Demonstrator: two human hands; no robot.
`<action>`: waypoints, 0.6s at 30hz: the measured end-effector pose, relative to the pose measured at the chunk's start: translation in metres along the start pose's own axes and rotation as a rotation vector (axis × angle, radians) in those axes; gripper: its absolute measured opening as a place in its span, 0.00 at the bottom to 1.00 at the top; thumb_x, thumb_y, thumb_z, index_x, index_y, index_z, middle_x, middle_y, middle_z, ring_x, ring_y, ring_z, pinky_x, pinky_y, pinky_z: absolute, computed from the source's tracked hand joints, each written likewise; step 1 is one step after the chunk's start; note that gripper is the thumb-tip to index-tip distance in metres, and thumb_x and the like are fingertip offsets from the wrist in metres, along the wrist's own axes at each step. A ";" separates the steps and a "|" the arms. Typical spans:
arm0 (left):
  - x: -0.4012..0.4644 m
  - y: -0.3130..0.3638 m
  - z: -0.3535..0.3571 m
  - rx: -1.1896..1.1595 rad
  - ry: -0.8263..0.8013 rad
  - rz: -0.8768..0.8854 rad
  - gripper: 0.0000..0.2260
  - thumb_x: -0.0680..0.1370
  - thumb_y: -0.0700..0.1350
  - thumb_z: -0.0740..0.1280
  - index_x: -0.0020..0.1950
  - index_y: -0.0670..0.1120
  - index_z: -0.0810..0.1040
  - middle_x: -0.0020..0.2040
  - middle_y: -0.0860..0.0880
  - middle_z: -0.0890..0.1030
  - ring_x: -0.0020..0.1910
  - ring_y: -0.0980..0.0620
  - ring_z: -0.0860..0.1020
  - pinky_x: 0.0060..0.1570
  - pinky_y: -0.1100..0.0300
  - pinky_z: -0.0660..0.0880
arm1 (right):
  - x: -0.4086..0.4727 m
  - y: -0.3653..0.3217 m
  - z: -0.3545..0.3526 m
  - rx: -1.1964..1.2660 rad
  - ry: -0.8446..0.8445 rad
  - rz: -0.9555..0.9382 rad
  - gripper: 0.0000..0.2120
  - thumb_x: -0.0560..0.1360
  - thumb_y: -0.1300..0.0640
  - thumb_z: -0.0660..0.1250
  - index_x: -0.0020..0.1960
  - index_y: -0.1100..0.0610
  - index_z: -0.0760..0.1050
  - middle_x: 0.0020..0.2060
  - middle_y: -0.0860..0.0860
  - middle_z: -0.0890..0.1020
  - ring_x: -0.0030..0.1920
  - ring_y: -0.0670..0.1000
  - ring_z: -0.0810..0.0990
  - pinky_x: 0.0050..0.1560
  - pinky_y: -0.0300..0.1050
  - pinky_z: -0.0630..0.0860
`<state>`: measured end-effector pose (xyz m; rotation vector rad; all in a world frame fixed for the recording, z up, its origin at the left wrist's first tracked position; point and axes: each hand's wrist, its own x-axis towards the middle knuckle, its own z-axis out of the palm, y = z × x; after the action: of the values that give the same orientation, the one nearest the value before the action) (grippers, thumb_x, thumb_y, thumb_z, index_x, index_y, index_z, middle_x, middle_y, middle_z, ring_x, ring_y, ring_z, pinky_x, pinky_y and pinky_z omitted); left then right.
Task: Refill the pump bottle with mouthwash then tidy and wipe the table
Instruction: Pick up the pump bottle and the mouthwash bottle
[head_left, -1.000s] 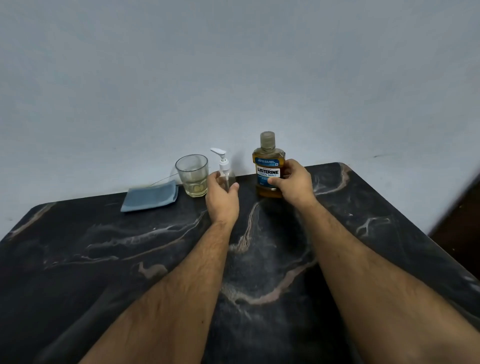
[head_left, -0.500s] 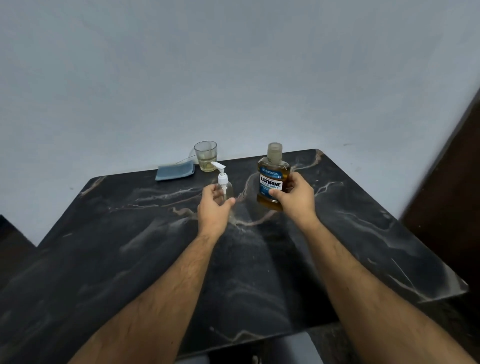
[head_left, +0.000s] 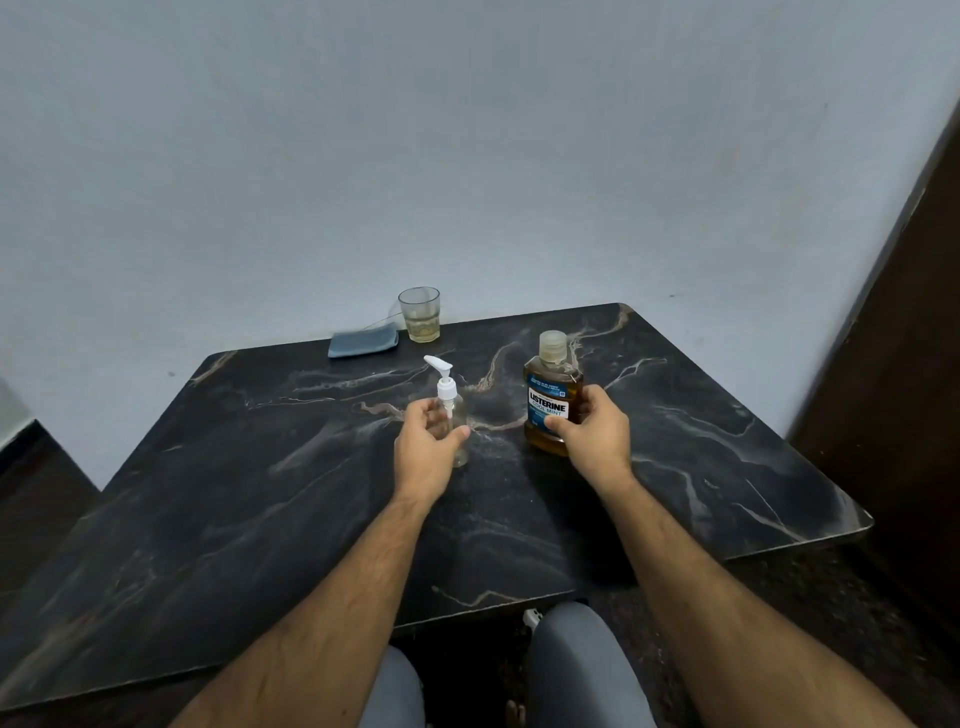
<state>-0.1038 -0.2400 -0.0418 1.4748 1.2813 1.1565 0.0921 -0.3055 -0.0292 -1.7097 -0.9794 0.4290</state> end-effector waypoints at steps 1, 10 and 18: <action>-0.001 -0.001 0.000 0.001 -0.002 -0.004 0.21 0.72 0.40 0.75 0.61 0.51 0.72 0.55 0.56 0.80 0.55 0.56 0.81 0.62 0.50 0.76 | -0.001 0.001 0.000 -0.002 0.003 0.002 0.18 0.70 0.59 0.77 0.57 0.53 0.75 0.54 0.50 0.83 0.54 0.47 0.82 0.58 0.44 0.78; -0.004 -0.007 0.000 -0.004 0.001 -0.008 0.22 0.72 0.41 0.76 0.62 0.51 0.72 0.54 0.57 0.80 0.55 0.56 0.80 0.62 0.50 0.77 | -0.002 0.002 0.006 -0.022 0.029 -0.006 0.20 0.72 0.58 0.76 0.61 0.55 0.74 0.58 0.50 0.82 0.58 0.49 0.80 0.58 0.41 0.75; -0.004 -0.014 -0.001 -0.020 -0.024 -0.027 0.24 0.71 0.43 0.77 0.65 0.48 0.72 0.57 0.53 0.81 0.56 0.56 0.80 0.60 0.50 0.78 | -0.013 0.010 0.007 0.004 0.109 -0.072 0.31 0.69 0.54 0.78 0.67 0.54 0.68 0.62 0.51 0.79 0.62 0.49 0.77 0.63 0.47 0.75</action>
<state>-0.1081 -0.2419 -0.0552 1.4483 1.2663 1.1277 0.0834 -0.3124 -0.0433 -1.6709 -0.9567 0.2875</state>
